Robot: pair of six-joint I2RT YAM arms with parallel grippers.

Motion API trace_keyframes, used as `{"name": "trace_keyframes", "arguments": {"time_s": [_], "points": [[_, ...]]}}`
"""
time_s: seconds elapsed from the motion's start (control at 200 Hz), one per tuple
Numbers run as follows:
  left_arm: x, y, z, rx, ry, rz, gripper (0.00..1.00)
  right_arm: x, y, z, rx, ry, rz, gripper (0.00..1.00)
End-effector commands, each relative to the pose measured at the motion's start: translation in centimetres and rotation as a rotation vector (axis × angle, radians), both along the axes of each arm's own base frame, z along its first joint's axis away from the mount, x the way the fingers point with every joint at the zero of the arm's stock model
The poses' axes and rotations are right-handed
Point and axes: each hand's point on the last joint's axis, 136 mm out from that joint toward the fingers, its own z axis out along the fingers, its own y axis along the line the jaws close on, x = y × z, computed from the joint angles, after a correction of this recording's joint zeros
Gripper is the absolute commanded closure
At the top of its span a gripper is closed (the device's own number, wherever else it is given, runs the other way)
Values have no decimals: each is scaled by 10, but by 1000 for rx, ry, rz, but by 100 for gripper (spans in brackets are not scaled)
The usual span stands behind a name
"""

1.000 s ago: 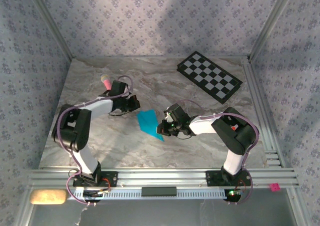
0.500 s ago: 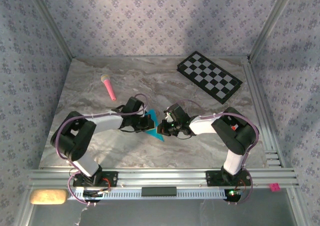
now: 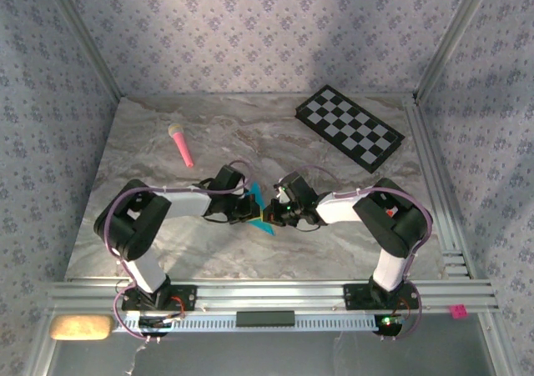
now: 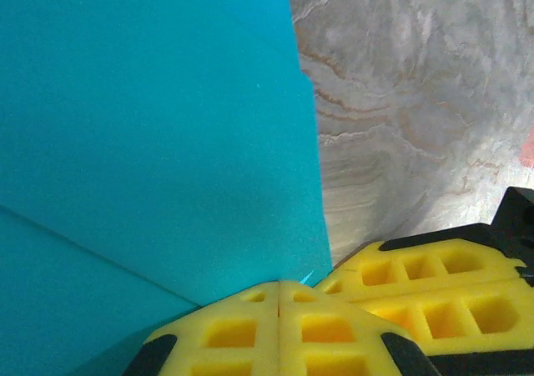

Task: Fold a paper plane with a square sheet of paper (pick it up from the middle)
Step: Fourth fold the wing at the center of the table.

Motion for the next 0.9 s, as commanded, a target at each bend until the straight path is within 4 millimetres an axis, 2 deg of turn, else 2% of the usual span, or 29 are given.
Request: {"name": "trace_keyframes", "arguments": {"time_s": [0.0, 0.115, 0.28, 0.5, 0.695, 0.895], "points": [[-9, 12, -19, 80, 17, -1, 100, -44, -55, -66, -261, 183, -20, 100], [-9, 18, -25, 116, 13, -1, 100, -44, -56, -66, -261, 183, -22, 100], [3, 23, -22, 150, -24, 6, 100, -45, -57, -67, -264, 184, -24, 100], [30, 33, -13, 122, -61, 55, 100, -46, -57, -67, -265, 186, -20, 100], [53, 54, -11, 109, -35, 149, 100, -47, -57, -67, -266, 187, -16, 100], [90, 79, -6, 129, -33, 211, 100, -48, -56, -67, -261, 192, -3, 100]]}}
